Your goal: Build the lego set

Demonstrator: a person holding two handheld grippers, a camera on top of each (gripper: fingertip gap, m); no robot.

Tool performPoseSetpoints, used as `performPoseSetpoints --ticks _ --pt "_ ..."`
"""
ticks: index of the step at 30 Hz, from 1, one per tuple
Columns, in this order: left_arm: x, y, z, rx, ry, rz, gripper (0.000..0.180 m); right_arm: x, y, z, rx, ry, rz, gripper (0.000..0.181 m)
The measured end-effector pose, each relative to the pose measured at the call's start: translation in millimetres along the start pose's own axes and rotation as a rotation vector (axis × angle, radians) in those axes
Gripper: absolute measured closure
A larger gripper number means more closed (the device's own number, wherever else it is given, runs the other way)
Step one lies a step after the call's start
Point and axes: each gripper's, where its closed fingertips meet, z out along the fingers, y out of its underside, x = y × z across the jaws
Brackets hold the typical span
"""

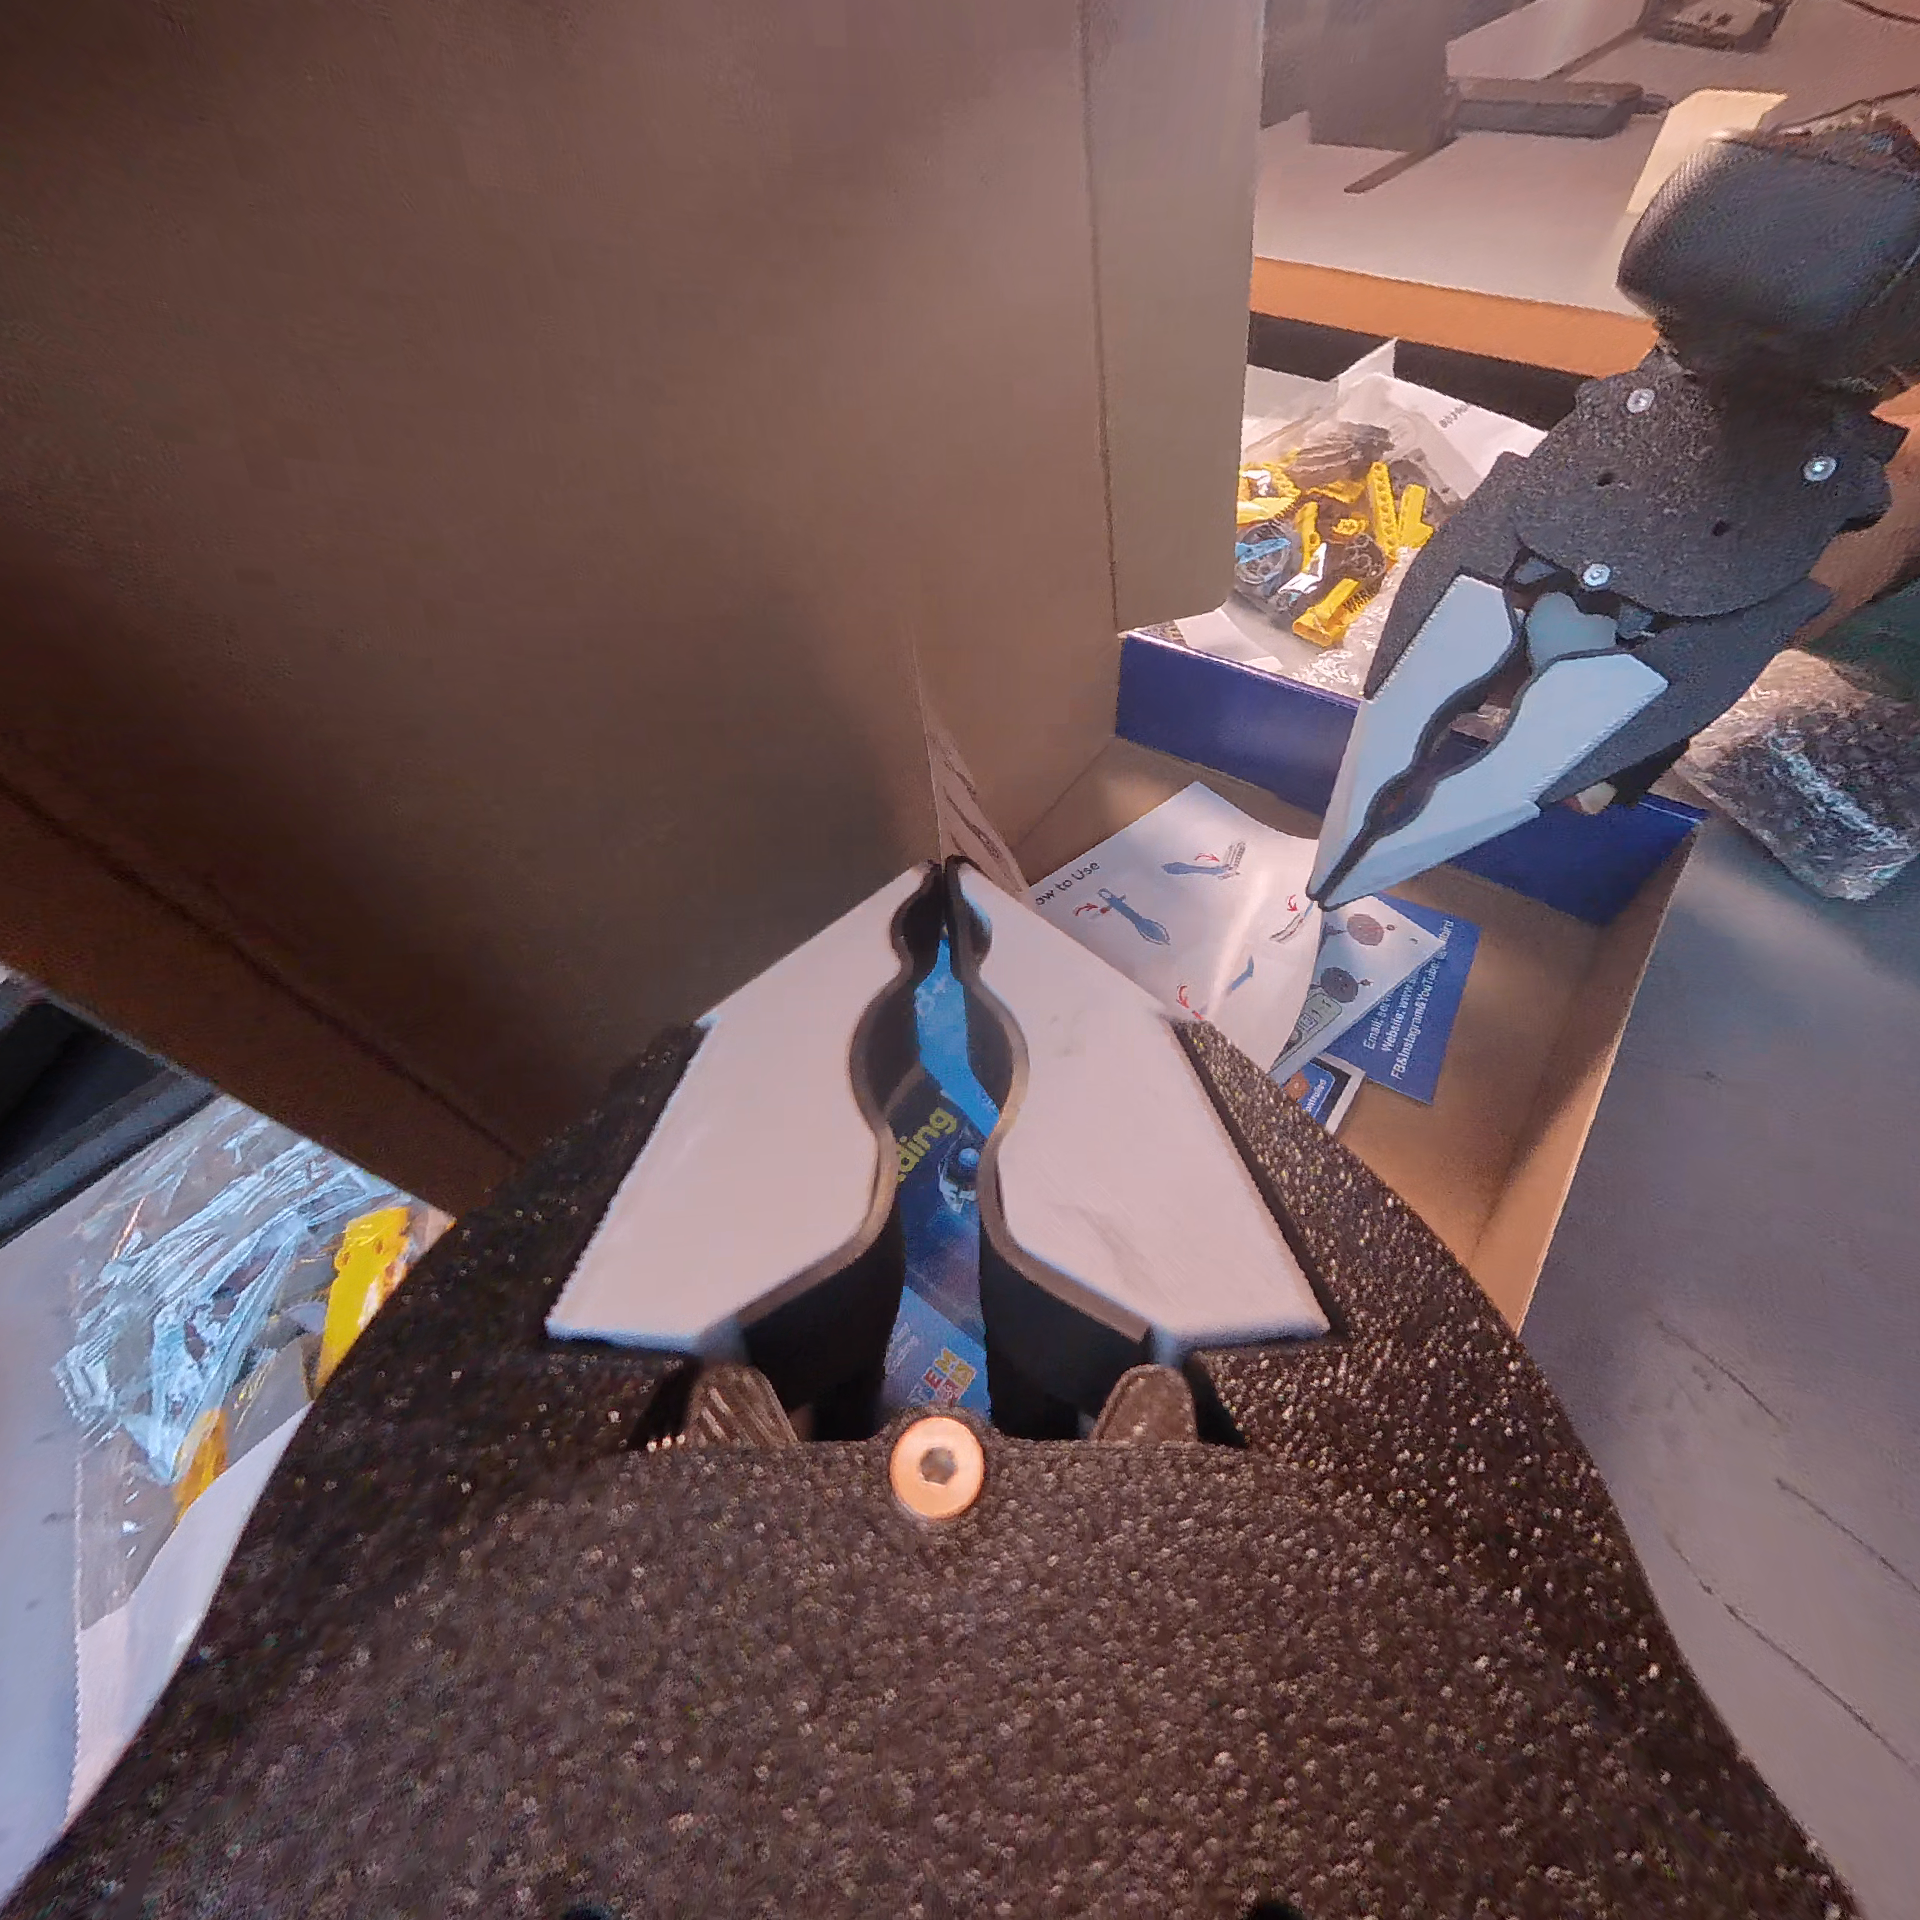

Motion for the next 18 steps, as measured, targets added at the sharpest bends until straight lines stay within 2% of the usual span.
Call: performPoseSetpoints --ticks 7,11,14,18 --pt "21 5 22 -0.045 0.066 0.044 0.178 16 -14 -6 0.093 0.072 0.031 0.181" --pt "22 9 27 -0.062 0.068 0.056 0.18 10 -4 -4 0.035 0.052 -0.01 0.181" --pt "16 4 24 -0.038 0.039 0.053 0.18 -3 15 4 -0.096 0.022 -0.088 0.155" --pt "2 -12 7 0.047 -0.004 0.019 0.18 -14 31 14 -0.238 0.006 -0.144 0.129"
